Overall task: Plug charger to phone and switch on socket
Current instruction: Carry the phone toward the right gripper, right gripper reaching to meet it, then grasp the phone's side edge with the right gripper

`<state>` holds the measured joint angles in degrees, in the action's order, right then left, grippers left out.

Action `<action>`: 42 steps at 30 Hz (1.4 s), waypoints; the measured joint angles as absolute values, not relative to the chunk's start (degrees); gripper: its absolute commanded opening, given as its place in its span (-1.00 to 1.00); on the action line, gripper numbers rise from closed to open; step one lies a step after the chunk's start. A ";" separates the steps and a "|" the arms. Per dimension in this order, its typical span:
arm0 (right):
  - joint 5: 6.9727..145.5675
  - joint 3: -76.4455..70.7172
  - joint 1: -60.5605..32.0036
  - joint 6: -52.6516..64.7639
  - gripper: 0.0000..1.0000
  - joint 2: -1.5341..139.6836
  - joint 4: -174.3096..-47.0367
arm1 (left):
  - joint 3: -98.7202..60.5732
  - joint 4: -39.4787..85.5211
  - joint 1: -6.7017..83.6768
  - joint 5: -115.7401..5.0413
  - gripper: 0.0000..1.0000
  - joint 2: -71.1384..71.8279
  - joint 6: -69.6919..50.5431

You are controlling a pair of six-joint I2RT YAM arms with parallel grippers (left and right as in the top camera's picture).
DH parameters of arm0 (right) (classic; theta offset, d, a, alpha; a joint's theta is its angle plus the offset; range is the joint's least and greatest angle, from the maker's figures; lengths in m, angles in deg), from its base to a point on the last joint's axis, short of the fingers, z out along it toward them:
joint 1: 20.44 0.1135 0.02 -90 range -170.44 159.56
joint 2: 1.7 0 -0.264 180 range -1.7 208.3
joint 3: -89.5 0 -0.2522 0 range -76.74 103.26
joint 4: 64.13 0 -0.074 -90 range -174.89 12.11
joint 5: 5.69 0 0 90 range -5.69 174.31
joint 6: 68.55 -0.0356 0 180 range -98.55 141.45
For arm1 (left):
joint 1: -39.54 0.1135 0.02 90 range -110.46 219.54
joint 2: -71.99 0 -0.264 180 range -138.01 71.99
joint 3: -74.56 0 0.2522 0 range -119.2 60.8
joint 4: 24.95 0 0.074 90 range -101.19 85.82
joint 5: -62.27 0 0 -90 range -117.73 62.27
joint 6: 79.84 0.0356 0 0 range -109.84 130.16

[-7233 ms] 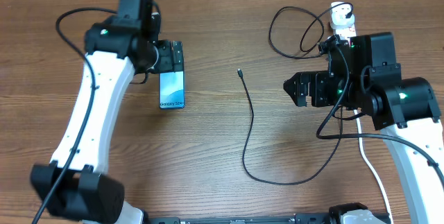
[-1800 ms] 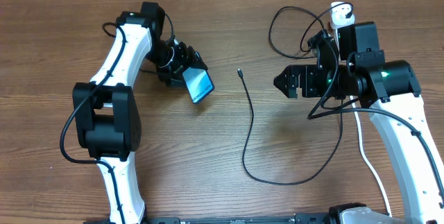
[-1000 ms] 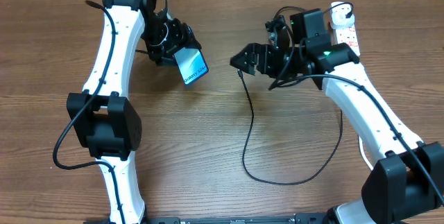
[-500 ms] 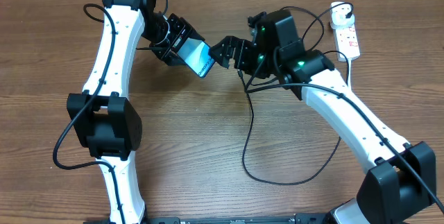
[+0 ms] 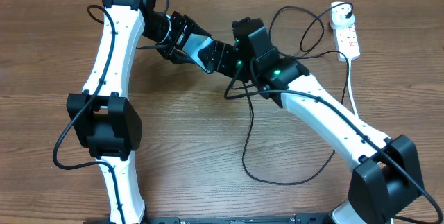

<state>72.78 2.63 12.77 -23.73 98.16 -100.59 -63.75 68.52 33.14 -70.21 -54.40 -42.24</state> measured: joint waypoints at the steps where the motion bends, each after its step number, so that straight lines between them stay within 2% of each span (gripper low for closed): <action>1: 73.72 2.63 13.10 -24.19 0.22 98.18 -100.08 | -63.75 68.52 33.08 -70.82 -0.60 -54.40 -42.24; 4: 75.93 2.65 13.88 -25.51 0.04 98.22 -99.25 | -63.75 68.49 32.86 -72.09 -0.59 -54.40 -42.24; 12: 80.15 2.63 14.06 -26.53 -0.01 98.22 -98.86 | -63.75 68.52 32.77 -73.18 -0.56 -54.40 -42.26; 13: 80.32 2.65 14.06 -26.53 -0.08 98.22 -98.86 | -63.75 68.52 32.77 -73.18 -0.56 -54.40 -42.26; 21: 81.46 2.63 14.06 -26.49 -0.28 98.22 -98.55 | -63.75 68.52 32.77 -73.18 -0.54 -54.40 -42.26; 36: 81.05 2.68 14.10 -26.27 -0.86 98.22 -97.94 | -63.75 68.49 32.77 -73.21 -0.47 -54.42 -42.70; 42: 80.65 2.72 14.10 -26.23 -0.93 98.22 -97.81 | -63.75 68.52 32.77 -73.18 -0.46 -54.46 -42.92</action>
